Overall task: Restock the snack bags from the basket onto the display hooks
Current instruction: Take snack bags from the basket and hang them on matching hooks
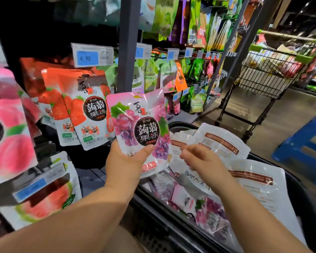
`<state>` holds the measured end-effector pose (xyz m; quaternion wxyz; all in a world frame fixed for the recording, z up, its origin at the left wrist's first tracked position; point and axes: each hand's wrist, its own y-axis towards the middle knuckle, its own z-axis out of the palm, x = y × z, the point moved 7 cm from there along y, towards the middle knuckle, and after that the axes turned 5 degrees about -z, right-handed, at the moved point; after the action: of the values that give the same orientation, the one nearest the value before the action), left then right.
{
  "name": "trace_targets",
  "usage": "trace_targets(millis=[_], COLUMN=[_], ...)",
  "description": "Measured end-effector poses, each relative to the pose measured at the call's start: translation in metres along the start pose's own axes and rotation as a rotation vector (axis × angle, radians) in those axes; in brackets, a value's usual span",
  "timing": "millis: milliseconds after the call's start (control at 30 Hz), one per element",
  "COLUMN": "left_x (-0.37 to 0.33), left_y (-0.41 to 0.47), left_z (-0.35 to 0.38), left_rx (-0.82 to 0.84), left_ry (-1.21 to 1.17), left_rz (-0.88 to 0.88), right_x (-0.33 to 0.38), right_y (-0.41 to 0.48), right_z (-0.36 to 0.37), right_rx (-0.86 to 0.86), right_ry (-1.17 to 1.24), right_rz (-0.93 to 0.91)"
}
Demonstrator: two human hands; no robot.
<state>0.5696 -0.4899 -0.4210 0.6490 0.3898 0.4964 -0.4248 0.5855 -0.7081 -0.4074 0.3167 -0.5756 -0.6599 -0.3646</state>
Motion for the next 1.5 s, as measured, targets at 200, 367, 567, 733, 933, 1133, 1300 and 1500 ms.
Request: trace_targets(millis=[200, 367, 567, 733, 933, 1133, 1300, 1500], left_x=[0.004, 0.006, 0.005, 0.008, 0.012, 0.020, 0.022, 0.020], left_y=[0.004, 0.004, -0.002, 0.000, 0.000, 0.001, -0.004, -0.008], left_z=[-0.010, -0.009, -0.002, -0.003, 0.000, 0.009, 0.016, 0.018], left_rx=[-0.085, -0.104, -0.060, -0.050, -0.019, 0.064, 0.114, 0.148], left_ry=[0.130, 0.165, 0.190, 0.200, 0.226, 0.309, 0.325, 0.347], left_rz=[-0.002, -0.035, -0.046, -0.044, -0.040, -0.069, -0.096, -0.096], right_x=[-0.021, -0.024, -0.021, -0.018, -0.009, -0.022, -0.022, -0.012], right_y=[-0.007, -0.015, -0.015, -0.015, -0.007, -0.004, 0.002, -0.003], right_z=[0.020, 0.014, 0.019, -0.003, -0.073, -0.090, -0.085, -0.087], right_rx=[0.321, 0.418, 0.450, 0.394, -0.216, -0.589, -0.678, -0.820], right_ry=[-0.601, -0.774, -0.902, -0.682, -0.223, -0.006, 0.135, 0.309], right_rz=[0.041, 0.106, 0.039, 0.087, 0.057, 0.028, 0.003, -0.081])
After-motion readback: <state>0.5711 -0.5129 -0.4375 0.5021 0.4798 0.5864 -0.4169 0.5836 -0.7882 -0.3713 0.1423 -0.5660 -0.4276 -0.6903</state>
